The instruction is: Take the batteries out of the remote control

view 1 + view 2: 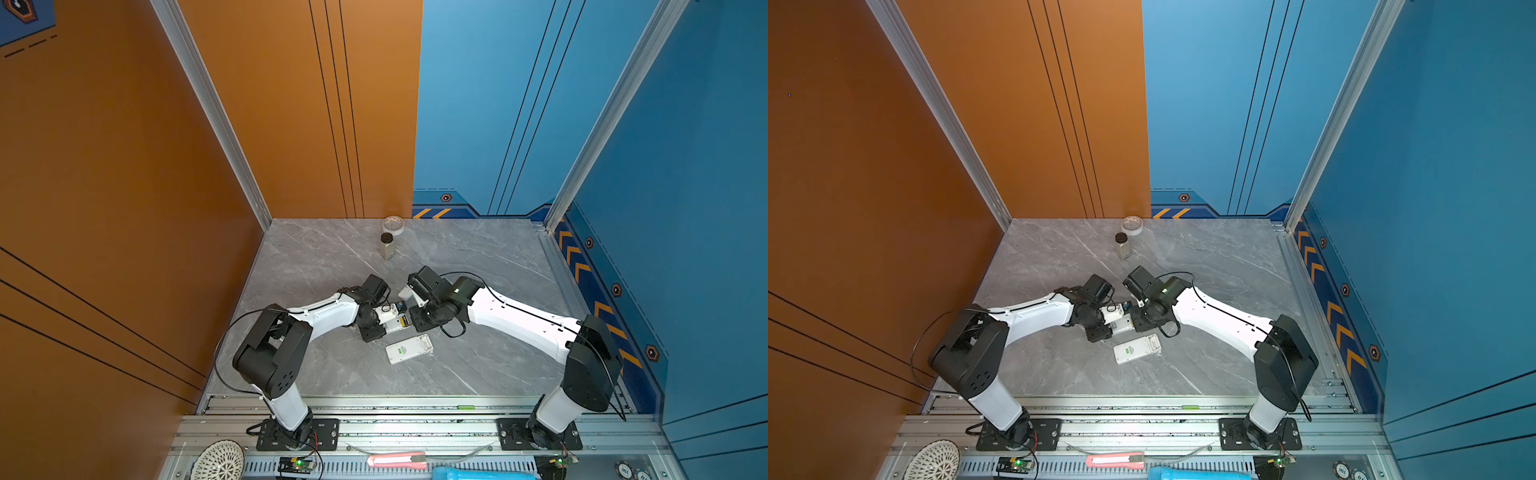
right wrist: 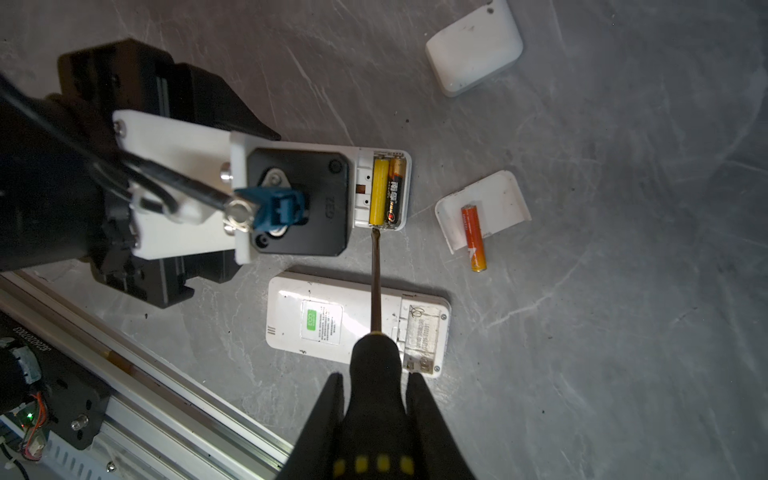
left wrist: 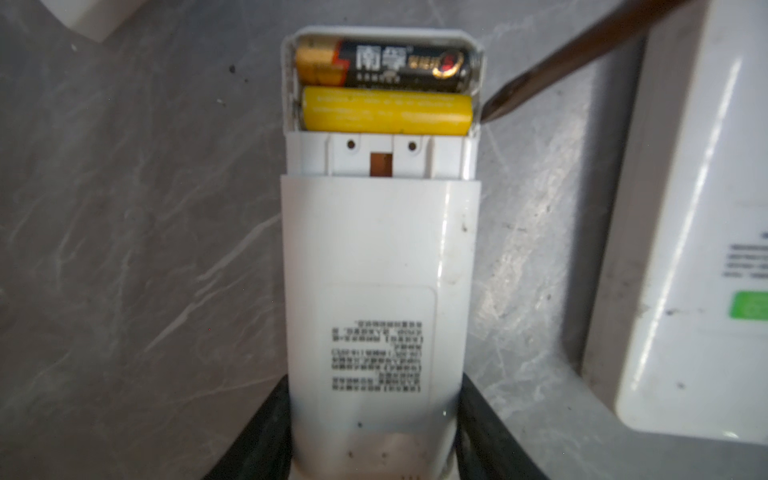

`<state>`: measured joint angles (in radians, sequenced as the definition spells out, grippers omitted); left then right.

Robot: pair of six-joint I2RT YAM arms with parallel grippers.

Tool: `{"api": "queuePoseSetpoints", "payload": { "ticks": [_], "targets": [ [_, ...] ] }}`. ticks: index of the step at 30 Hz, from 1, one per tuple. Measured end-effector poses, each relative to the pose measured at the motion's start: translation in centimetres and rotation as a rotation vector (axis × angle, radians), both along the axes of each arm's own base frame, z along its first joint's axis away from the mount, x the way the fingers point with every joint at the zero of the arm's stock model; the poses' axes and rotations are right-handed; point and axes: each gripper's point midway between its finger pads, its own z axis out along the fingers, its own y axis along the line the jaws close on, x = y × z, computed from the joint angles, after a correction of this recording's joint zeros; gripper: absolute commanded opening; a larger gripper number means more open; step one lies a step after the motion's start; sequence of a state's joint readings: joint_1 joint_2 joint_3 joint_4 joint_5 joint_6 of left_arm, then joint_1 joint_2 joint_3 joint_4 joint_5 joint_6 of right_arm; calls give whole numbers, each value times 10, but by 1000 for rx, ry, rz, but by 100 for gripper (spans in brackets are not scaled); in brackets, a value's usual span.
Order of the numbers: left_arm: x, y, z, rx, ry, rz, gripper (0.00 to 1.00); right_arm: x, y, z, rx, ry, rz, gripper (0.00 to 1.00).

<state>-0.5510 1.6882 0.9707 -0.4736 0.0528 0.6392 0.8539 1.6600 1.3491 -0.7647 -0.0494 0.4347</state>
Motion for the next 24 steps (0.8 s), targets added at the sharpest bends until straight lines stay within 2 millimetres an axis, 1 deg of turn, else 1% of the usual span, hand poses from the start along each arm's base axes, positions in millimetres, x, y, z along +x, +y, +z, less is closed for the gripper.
{"api": "queuePoseSetpoints", "payload": {
  "ticks": [4,6,11,19,24],
  "targets": [
    [0,0,0,0,0,0,30,1,-1,1,0,-2,-1,0],
    [0,0,0,1,0,0,28,1,-1,1,-1,-4,3,0],
    [1,1,0,11,-10,0,25,1,-2,1,-2,-5,8,0],
    [1,6,3,50,-84,-5,25,2,-1,1,0,-6,9,0],
    [1,7,3,59,-100,-7,27,3,1,4,7,-13,13,0]
  ]
}}
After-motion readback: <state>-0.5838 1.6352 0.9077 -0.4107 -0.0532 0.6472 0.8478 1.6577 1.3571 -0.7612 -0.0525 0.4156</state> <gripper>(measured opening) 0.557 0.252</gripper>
